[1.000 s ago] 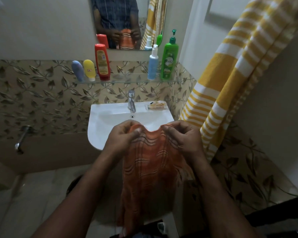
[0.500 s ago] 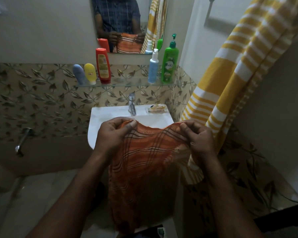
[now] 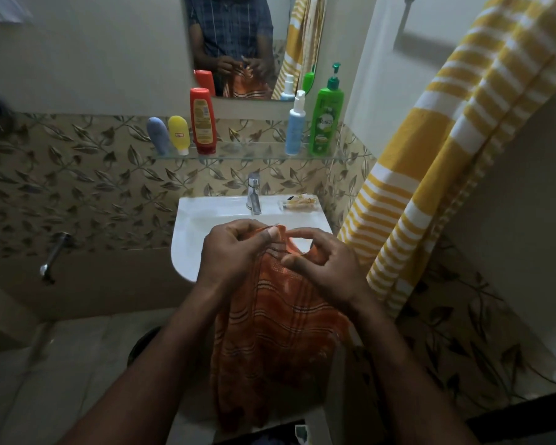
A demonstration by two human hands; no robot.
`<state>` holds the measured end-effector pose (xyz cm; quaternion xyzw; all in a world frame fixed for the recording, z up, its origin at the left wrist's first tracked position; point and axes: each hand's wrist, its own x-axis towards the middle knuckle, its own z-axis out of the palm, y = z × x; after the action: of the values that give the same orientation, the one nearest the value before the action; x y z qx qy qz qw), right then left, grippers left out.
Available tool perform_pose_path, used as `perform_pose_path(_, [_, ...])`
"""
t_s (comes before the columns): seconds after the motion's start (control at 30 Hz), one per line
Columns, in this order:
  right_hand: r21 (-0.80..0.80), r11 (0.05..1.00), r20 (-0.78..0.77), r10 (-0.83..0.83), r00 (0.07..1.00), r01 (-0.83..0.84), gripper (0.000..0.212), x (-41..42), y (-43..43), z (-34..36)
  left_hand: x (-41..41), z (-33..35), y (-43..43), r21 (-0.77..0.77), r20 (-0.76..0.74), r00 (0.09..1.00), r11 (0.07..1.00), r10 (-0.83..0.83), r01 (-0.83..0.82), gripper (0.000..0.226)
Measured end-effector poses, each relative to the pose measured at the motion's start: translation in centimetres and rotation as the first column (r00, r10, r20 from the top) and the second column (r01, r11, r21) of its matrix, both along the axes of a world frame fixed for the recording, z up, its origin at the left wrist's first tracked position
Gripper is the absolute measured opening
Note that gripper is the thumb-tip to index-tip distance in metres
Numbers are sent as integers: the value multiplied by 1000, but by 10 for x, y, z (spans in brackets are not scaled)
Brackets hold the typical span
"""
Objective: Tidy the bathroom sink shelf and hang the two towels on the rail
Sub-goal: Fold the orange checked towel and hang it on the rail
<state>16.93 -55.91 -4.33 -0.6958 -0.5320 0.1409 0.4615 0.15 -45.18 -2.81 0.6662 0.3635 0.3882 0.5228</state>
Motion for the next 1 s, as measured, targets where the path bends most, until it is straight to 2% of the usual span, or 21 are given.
perform_pose_path(0.1, [123,988,74,-100,992,91,15,-6,7,1,-2,0,-3,-33,21,994,993,-109,110,8])
perform_pose_path(0.17, [152,973,44,-182,982,173,10,-3,8,2,-5,0,-4,-59,54,990,989,-131,134,7])
perform_pose_path(0.23, [165,951,2,-266,964,262,10,3,5,5,-9,0,-3,-67,78,993,993,-88,93,5])
perform_pose_path(0.3, [175,945,-35,-275,961,277,12,9,-2,8,-12,-3,1,-80,103,995,997,-7,16,5])
perform_pose_path(0.37, [142,971,-37,-191,981,195,33,12,-10,14,-15,-5,6,-93,121,992,996,22,-11,5])
perform_pose_path(0.43, [89,992,30,-96,995,93,47,10,-12,18,-14,-4,5,-81,121,993,996,-11,21,5])
perform_pose_path(0.5, [108,991,148,-94,984,79,37,7,-7,17,-11,-1,1,-68,124,990,995,-68,77,5])
perform_pose_path(0.53, [142,984,139,-127,982,108,33,4,-4,19,-10,0,-1,-63,127,987,992,-99,107,5])
perform_pose_path(0.63, [207,963,-237,-119,964,170,30,-3,3,22,-6,-2,-6,-46,115,982,986,-152,159,5])
perform_pose_path(0.67, [215,959,-304,-114,946,185,28,-5,6,22,-5,-4,-7,-40,104,982,986,-159,164,5])
perform_pose_path(0.83, [156,978,-386,-71,920,141,25,-8,15,9,-2,-7,-12,-55,128,974,979,-186,195,4])
perform_pose_path(0.93, [95,985,-285,-113,952,145,28,-17,17,7,-3,-8,-9,-10,101,983,988,-154,156,5])
perform_pose_path(1.0, [94,988,-273,-92,958,121,39,-24,17,7,-4,-8,-8,-15,100,985,990,-141,143,14])
